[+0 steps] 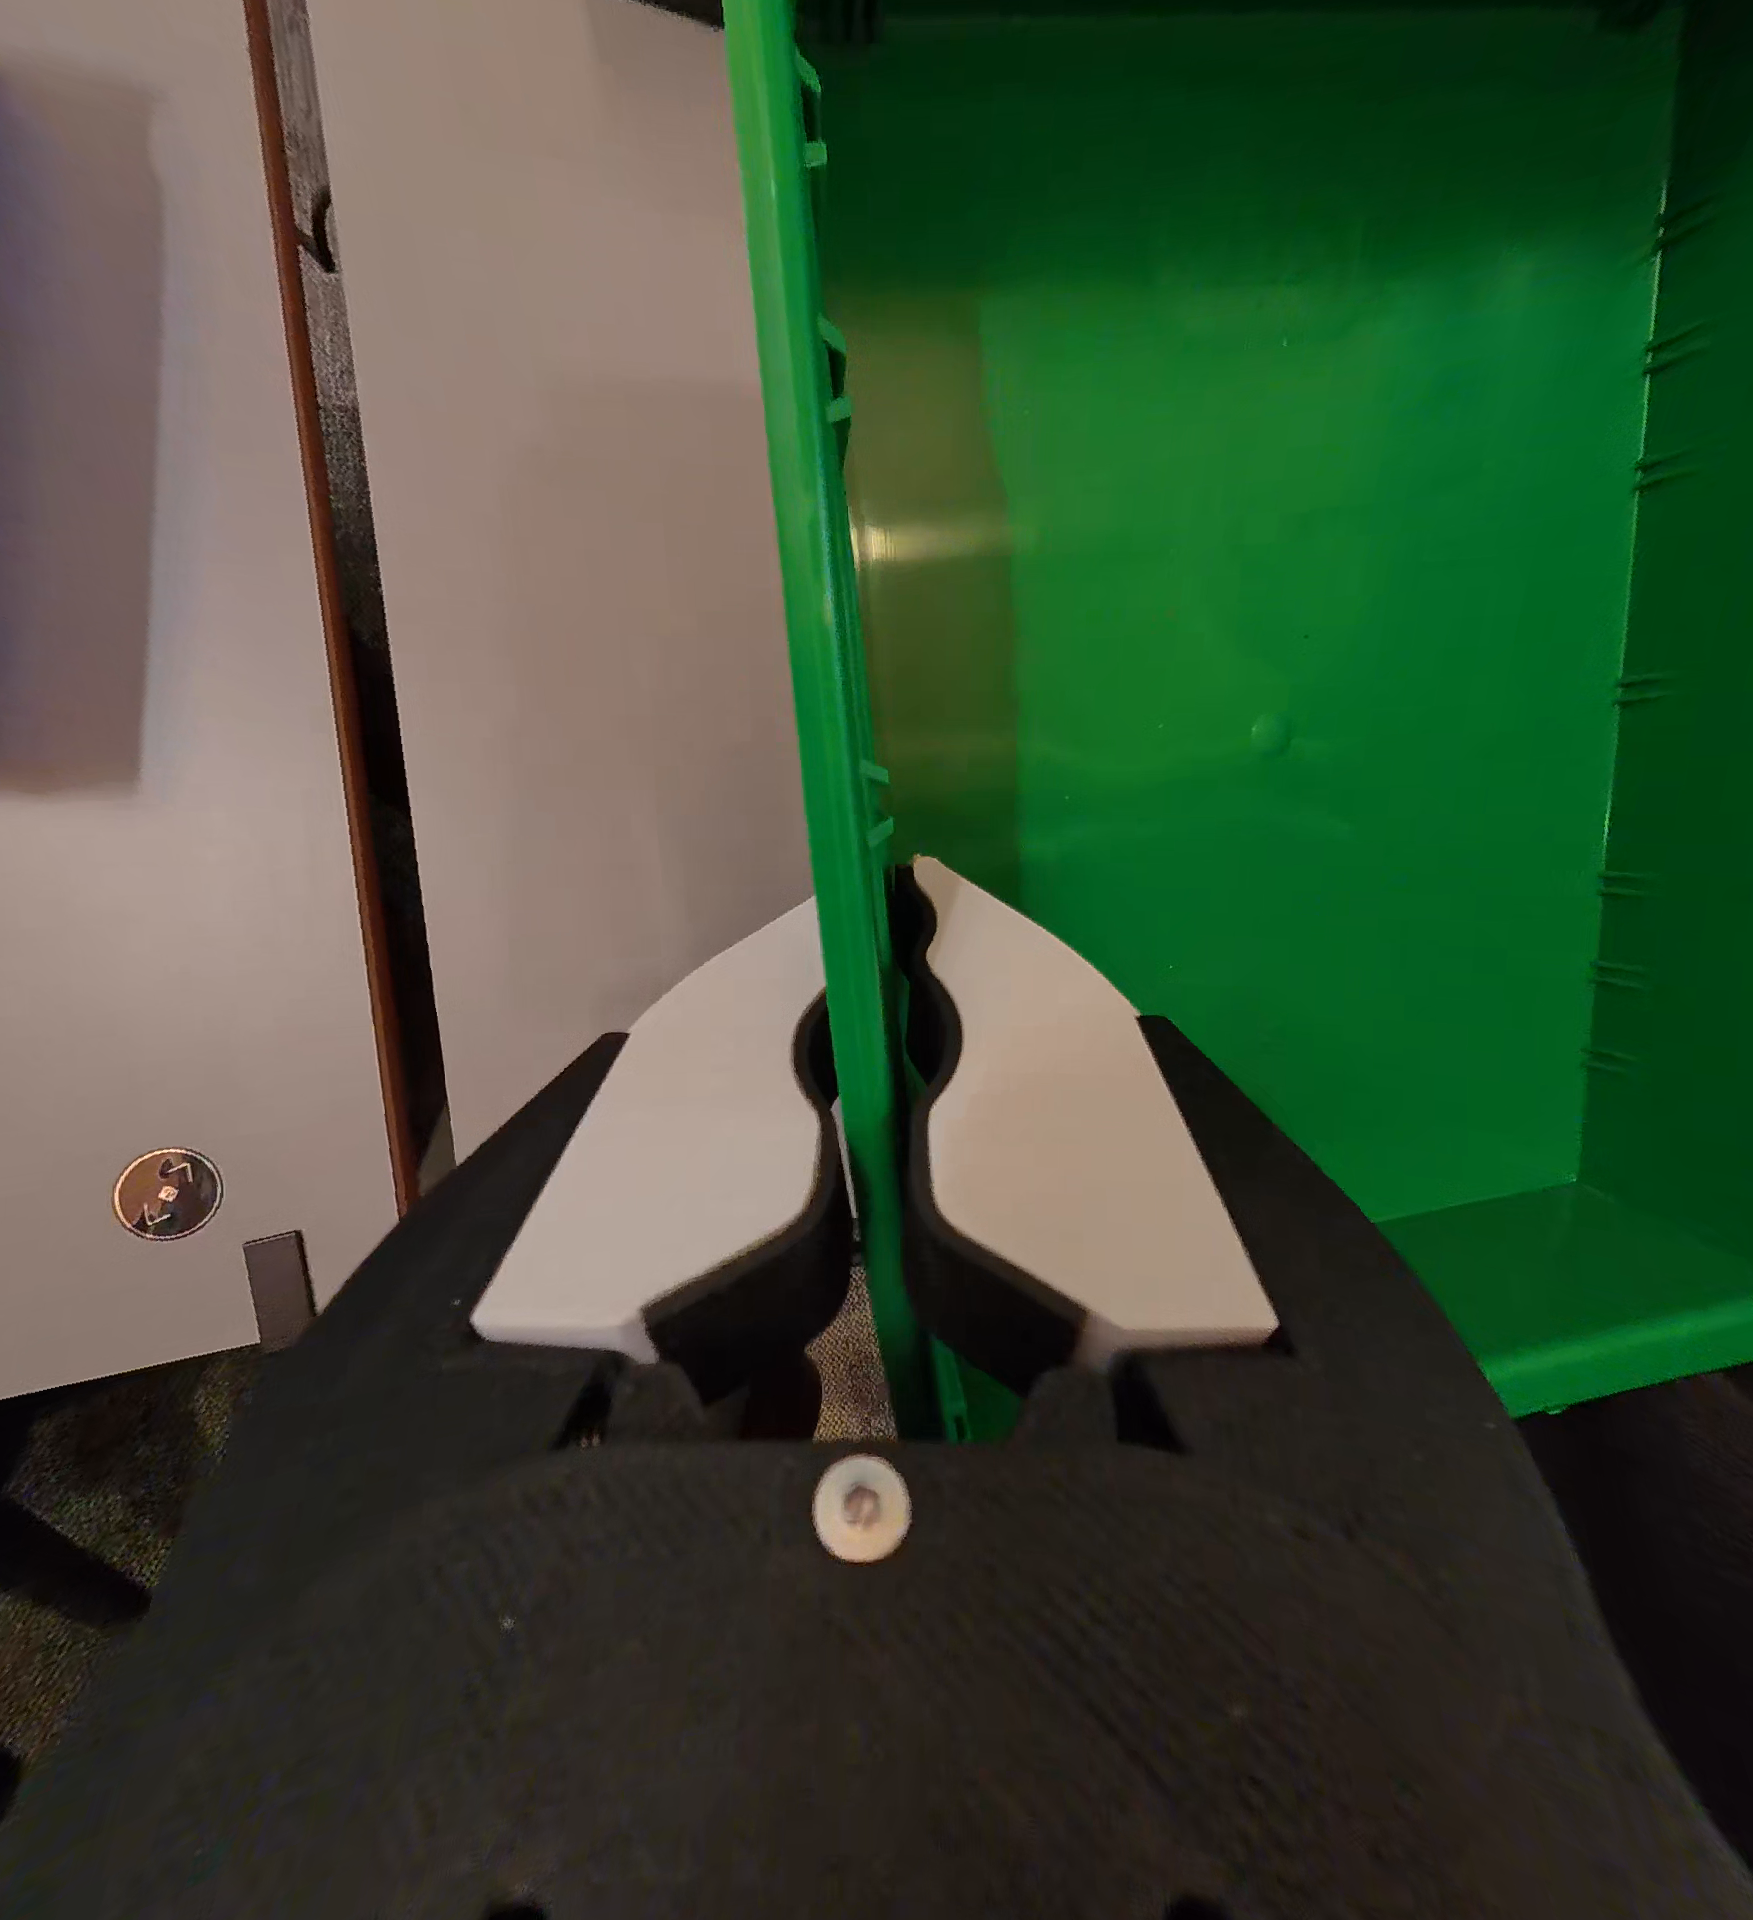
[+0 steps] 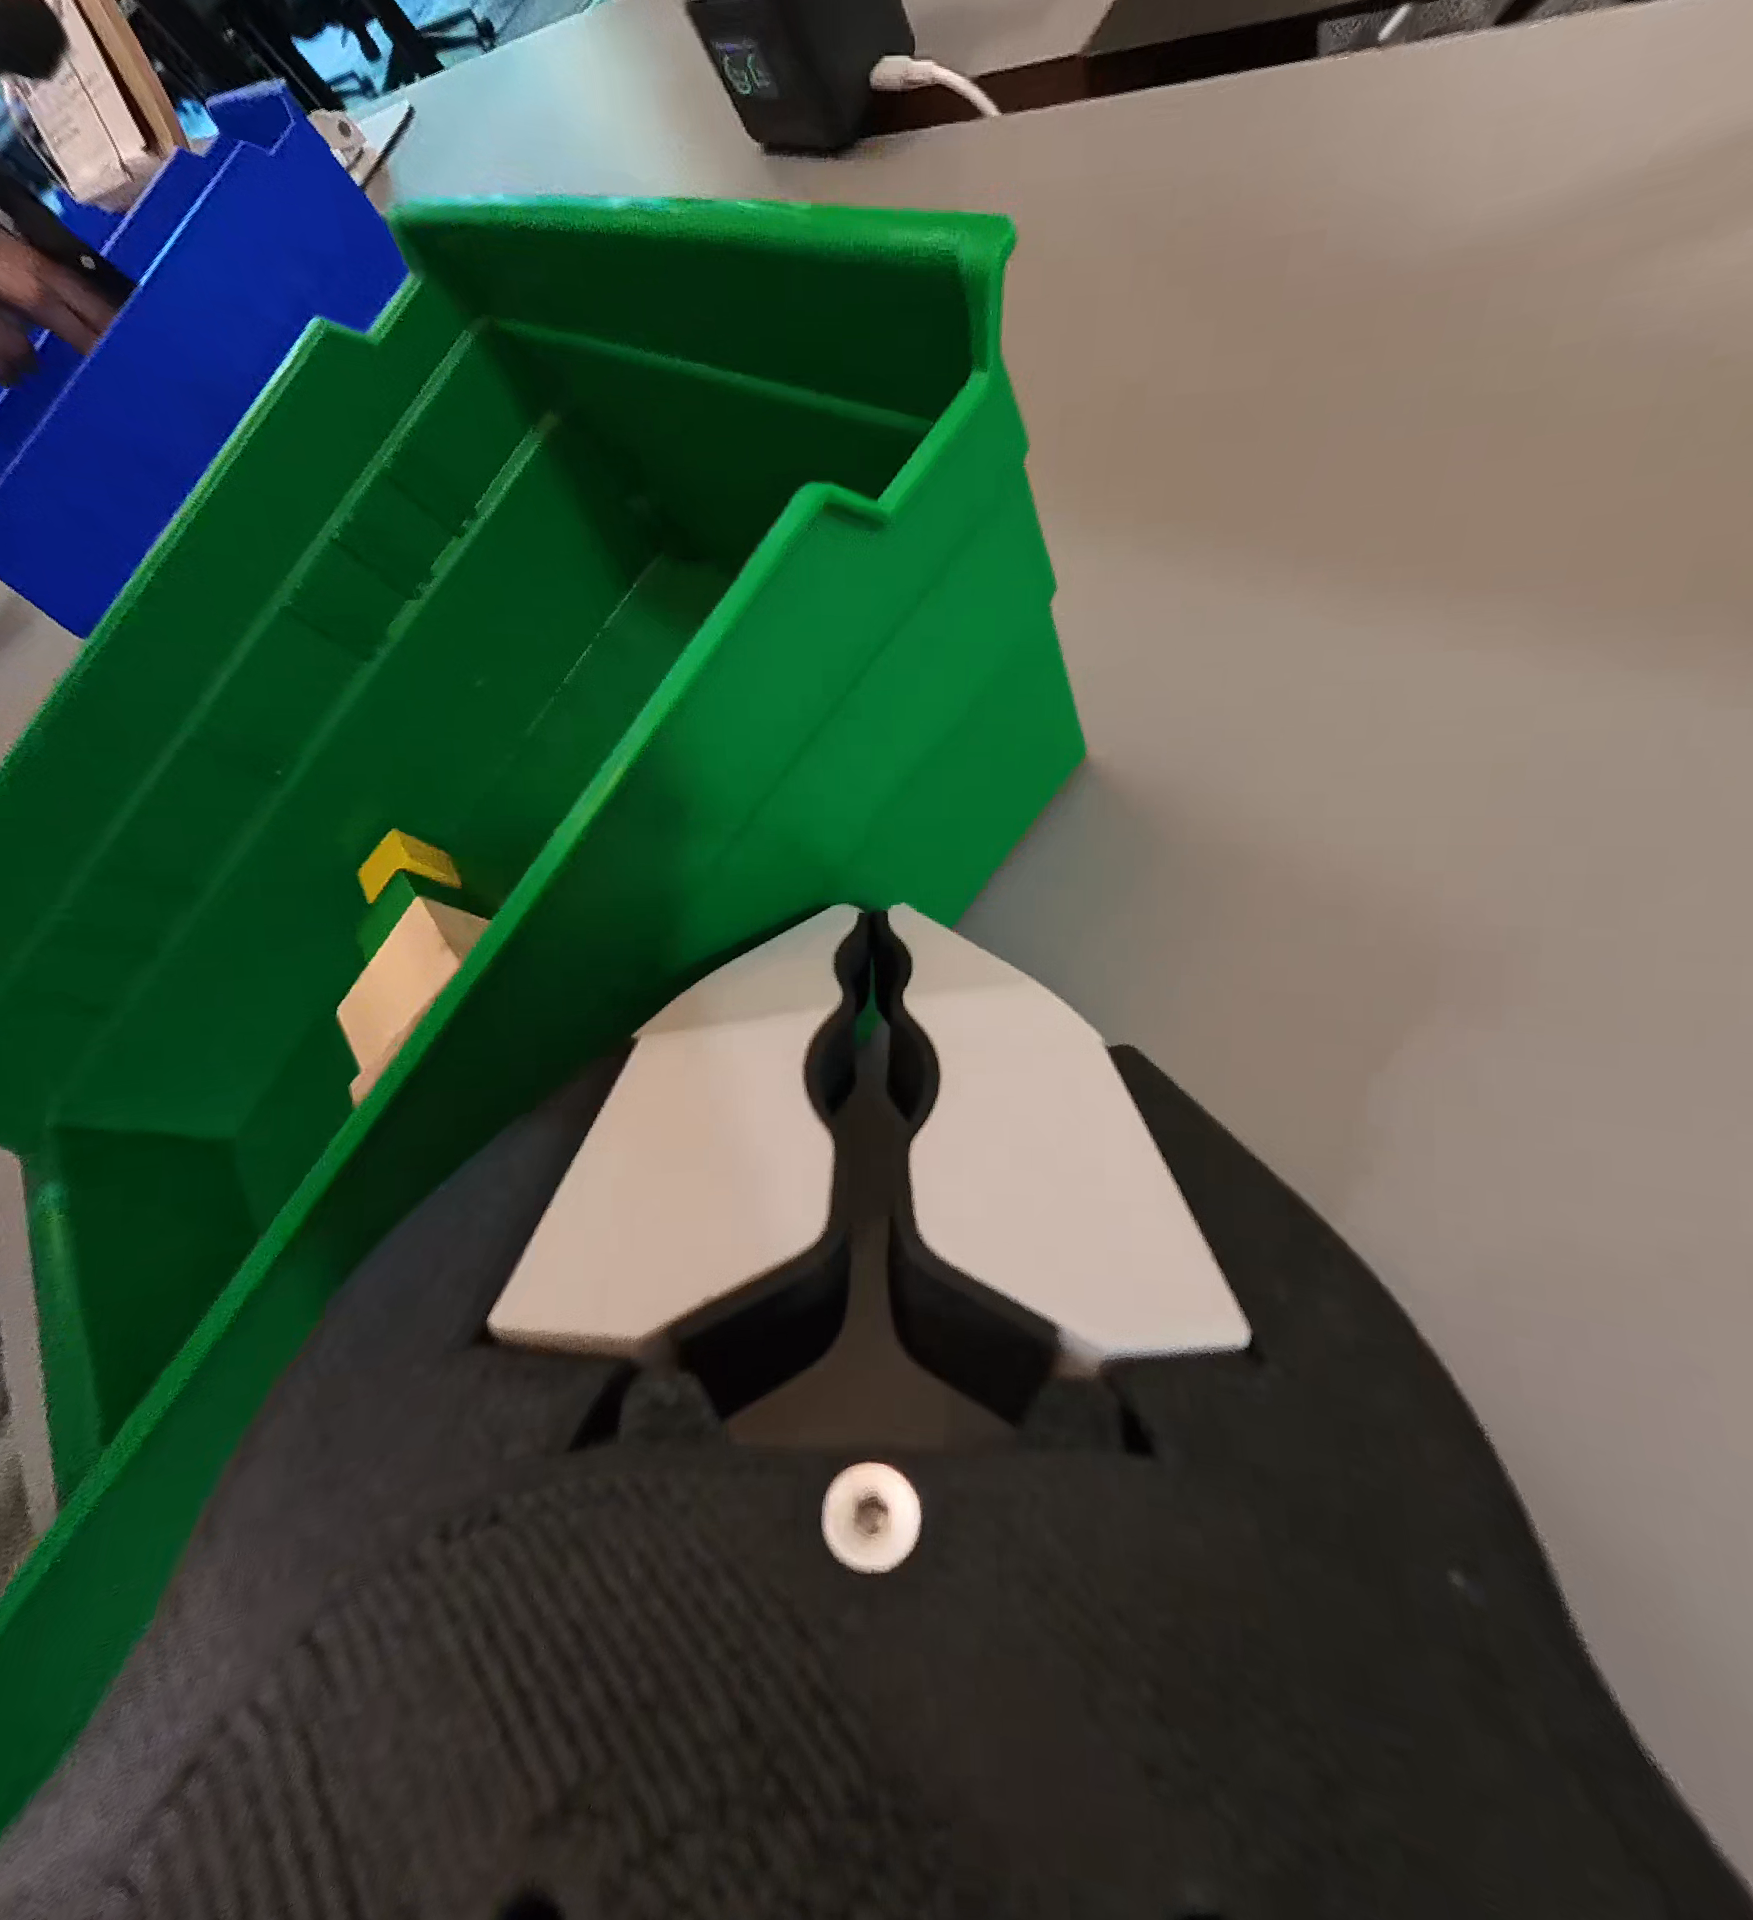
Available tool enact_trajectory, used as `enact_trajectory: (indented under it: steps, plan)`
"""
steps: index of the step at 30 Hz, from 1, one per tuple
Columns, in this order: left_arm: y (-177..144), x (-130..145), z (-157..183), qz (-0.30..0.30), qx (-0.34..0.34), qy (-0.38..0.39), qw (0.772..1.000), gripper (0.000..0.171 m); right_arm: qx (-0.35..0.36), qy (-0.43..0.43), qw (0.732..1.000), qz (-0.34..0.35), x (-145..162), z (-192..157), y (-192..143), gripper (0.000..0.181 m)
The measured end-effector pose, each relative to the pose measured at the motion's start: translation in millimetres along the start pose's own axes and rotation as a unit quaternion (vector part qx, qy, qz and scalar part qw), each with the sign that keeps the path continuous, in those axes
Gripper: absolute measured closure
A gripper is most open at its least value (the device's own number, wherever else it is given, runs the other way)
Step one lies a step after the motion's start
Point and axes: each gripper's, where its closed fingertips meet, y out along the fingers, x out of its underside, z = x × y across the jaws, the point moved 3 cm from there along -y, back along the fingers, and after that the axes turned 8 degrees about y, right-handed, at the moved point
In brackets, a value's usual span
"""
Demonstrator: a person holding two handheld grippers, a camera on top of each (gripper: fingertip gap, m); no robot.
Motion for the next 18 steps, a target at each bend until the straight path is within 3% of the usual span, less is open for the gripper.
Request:
enact_trajectory:
  steps: [7, 11, 14, 18]
  plan:
    - [6.4, 6.2, -0.7, 0.001, 0.011, -0.004, 1.000, 0.162, -0.022, -0.015, 1.000, 0.003, -11.7, -27.3, 24.5, 0.180]
    - [10.6, 6.0, 3.3, 0.004, 0.020, -0.003, 1.000, 0.162, -0.030, -0.033, 0.999, -0.002, -10.0, -33.3, 22.2, 0.180]
    - [17.3, -0.2, 20.7, 0.014, 0.053, 0.000, 0.999, 0.163, -0.043, -0.023, 0.999, 0.012, -14.2, -27.2, -0.2, 0.180]
    - [37.3, -17.5, 75.0, 0.024, 0.131, 0.020, 0.991, 0.163, -0.036, -0.018, 0.998, 0.038, -18.2, 5.7, -57.6, 0.181]
